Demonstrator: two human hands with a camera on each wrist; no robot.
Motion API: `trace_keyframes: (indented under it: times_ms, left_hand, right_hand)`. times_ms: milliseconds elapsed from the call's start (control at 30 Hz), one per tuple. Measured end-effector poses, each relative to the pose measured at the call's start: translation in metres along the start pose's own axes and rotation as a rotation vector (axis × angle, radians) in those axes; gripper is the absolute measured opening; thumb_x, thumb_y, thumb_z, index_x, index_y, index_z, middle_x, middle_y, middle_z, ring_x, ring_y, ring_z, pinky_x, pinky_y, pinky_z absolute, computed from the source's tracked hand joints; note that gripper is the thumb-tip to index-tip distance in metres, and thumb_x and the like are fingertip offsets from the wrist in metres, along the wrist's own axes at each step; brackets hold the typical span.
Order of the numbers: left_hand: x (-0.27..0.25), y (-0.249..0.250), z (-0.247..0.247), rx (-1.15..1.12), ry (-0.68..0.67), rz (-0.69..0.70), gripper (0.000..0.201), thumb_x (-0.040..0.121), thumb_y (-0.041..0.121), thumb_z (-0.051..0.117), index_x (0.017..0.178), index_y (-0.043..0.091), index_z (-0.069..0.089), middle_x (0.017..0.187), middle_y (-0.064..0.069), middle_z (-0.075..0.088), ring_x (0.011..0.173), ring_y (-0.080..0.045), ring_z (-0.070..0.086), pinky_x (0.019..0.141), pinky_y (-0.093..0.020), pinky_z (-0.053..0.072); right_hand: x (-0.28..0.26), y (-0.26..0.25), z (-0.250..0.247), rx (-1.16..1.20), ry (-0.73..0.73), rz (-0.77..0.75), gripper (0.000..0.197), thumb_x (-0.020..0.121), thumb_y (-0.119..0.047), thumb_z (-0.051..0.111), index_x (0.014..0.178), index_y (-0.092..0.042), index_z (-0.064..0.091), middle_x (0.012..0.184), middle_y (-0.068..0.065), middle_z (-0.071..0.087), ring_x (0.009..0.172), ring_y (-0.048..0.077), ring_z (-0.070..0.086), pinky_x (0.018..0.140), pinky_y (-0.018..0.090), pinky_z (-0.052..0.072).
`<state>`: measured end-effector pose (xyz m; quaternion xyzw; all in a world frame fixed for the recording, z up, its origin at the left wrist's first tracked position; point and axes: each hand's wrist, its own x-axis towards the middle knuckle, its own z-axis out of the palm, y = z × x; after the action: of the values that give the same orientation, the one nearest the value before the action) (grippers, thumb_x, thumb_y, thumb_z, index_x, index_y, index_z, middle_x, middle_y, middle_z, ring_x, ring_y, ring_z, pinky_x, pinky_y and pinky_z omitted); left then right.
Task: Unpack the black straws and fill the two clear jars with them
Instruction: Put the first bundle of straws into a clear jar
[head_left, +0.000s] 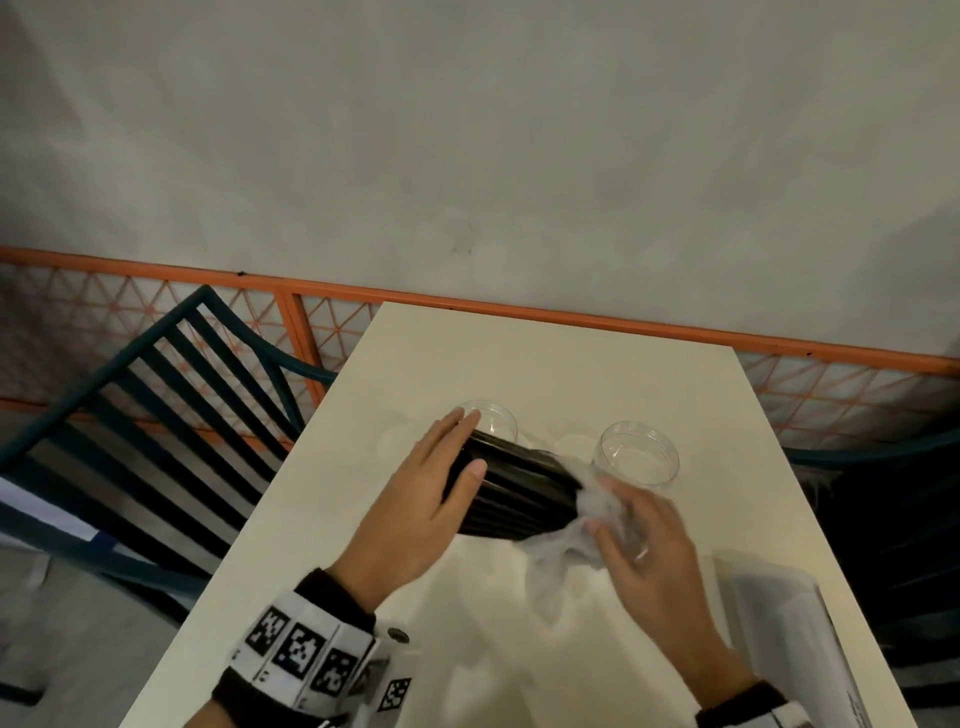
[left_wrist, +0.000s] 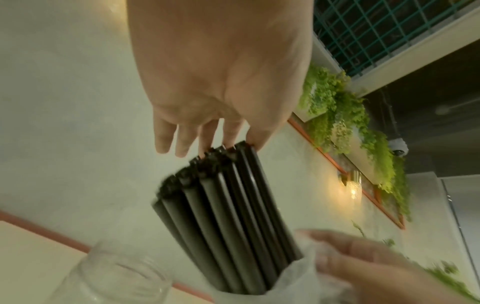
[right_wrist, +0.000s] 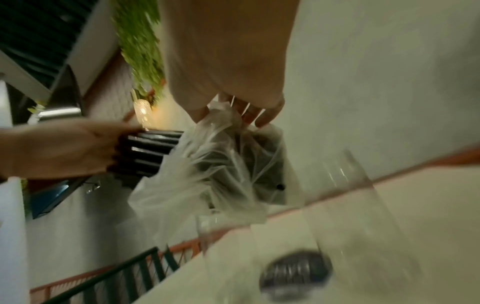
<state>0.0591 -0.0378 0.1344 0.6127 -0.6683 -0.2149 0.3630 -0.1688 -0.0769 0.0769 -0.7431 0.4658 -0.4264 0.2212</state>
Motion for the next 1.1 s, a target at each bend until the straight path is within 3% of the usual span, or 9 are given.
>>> trace_keyframes:
  times_ms: [133, 233, 300, 433, 600, 800, 933, 1033, 1100]
  left_hand:
    - [0.02, -0.011, -0.012, 0.031, -0.022, 0.013, 0.058, 0.089, 0.047, 0.033, 0.143, 0.029, 0.022, 0.152, 0.01, 0.023, 0.133, 0.007, 0.019, 0.097, 0.007, 0.007]
    - [0.044, -0.017, -0.009, 0.057, -0.035, -0.005, 0.066, 0.089, 0.044, 0.045, 0.145, 0.023, 0.015, 0.155, 0.005, 0.017, 0.138, -0.003, 0.018, 0.105, -0.008, 0.012]
    - [0.06, -0.024, -0.002, 0.073, -0.038, -0.014, 0.092, 0.077, 0.051, 0.061, 0.146, 0.019, 0.009, 0.155, 0.0, 0.016, 0.14, -0.011, 0.021, 0.111, -0.022, 0.02]
    - [0.08, -0.044, 0.027, 0.124, 0.048, -0.063, 0.128, 0.052, 0.064, 0.073, 0.146, 0.01, 0.003, 0.144, -0.011, 0.031, 0.125, -0.024, 0.043, 0.102, -0.038, 0.042]
    - [0.084, -0.07, 0.069, -0.01, 0.191, -0.202, 0.119, 0.054, 0.068, 0.069, 0.142, 0.005, 0.018, 0.137, -0.013, 0.037, 0.117, -0.028, 0.05, 0.095, -0.041, 0.048]
    - [0.086, -0.088, 0.084, -0.064, 0.256, -0.224, 0.112, 0.06, 0.083, 0.044, 0.138, 0.004, 0.025, 0.134, -0.014, 0.041, 0.113, -0.029, 0.053, 0.089, -0.046, 0.051]
    - [0.087, -0.094, 0.086, 0.039, 0.189, -0.247, 0.107, 0.066, 0.084, 0.034, 0.136, 0.003, 0.028, 0.142, -0.019, 0.033, 0.114, -0.035, 0.053, 0.087, -0.048, 0.052]
    - [0.087, -0.098, 0.086, 0.056, 0.135, -0.27, 0.108, 0.065, 0.083, 0.035, 0.139, 0.005, 0.024, 0.149, -0.017, 0.024, 0.12, -0.033, 0.049, 0.092, -0.047, 0.049]
    - [0.087, -0.104, 0.084, -0.018, 0.078, -0.264, 0.099, 0.065, 0.069, 0.051, 0.139, 0.008, 0.025, 0.145, -0.012, 0.03, 0.12, -0.029, 0.048, 0.094, -0.045, 0.048]
  right_hand:
    - [0.047, -0.02, -0.025, -0.326, 0.127, -0.301, 0.035, 0.083, -0.035, 0.05, 0.114, -0.021, 0.057, 0.102, -0.004, 0.063, 0.1, 0.013, 0.048, 0.092, 0.03, 0.032]
    - [0.085, -0.029, -0.029, -0.519, 0.144, -0.407, 0.035, 0.085, -0.031, 0.048, 0.114, -0.016, 0.061, 0.101, 0.005, 0.067, 0.1, 0.017, 0.047, 0.093, 0.033, 0.03]
    - [0.106, -0.033, -0.025, -0.617, 0.156, -0.496, 0.034, 0.085, -0.026, 0.049, 0.112, -0.014, 0.063, 0.099, 0.006, 0.067, 0.1, 0.018, 0.046, 0.093, 0.035, 0.031]
    - [0.136, -0.039, -0.007, -0.681, 0.125, -0.643, 0.029, 0.083, -0.018, 0.053, 0.108, -0.012, 0.065, 0.095, 0.005, 0.068, 0.099, 0.02, 0.048, 0.099, 0.038, 0.03]
    - [0.148, -0.041, 0.016, -0.802, 0.018, -0.755, 0.024, 0.082, -0.013, 0.058, 0.104, -0.012, 0.066, 0.1, 0.006, 0.071, 0.108, 0.025, 0.06, 0.108, 0.047, 0.025]
    - [0.156, -0.047, 0.035, -0.909, -0.165, -0.787, 0.03, 0.077, -0.018, 0.066, 0.107, -0.015, 0.064, 0.103, 0.005, 0.07, 0.111, 0.025, 0.061, 0.109, 0.046, 0.021]
    - [0.16, -0.054, 0.042, -0.869, -0.255, -0.819, 0.032, 0.088, -0.022, 0.039, 0.11, -0.015, 0.061, 0.106, 0.005, 0.069, 0.114, 0.025, 0.058, 0.113, 0.048, 0.019]
    - [0.156, -0.058, 0.057, -0.933, -0.36, -0.908, 0.033, 0.083, -0.023, 0.048, 0.113, -0.015, 0.06, 0.112, 0.004, 0.066, 0.118, 0.026, 0.055, 0.115, 0.049, 0.016]
    - [0.15, -0.059, 0.07, -1.013, -0.472, -0.974, 0.034, 0.082, -0.024, 0.055, 0.115, -0.016, 0.059, 0.116, 0.003, 0.065, 0.123, 0.026, 0.05, 0.116, 0.048, 0.011]
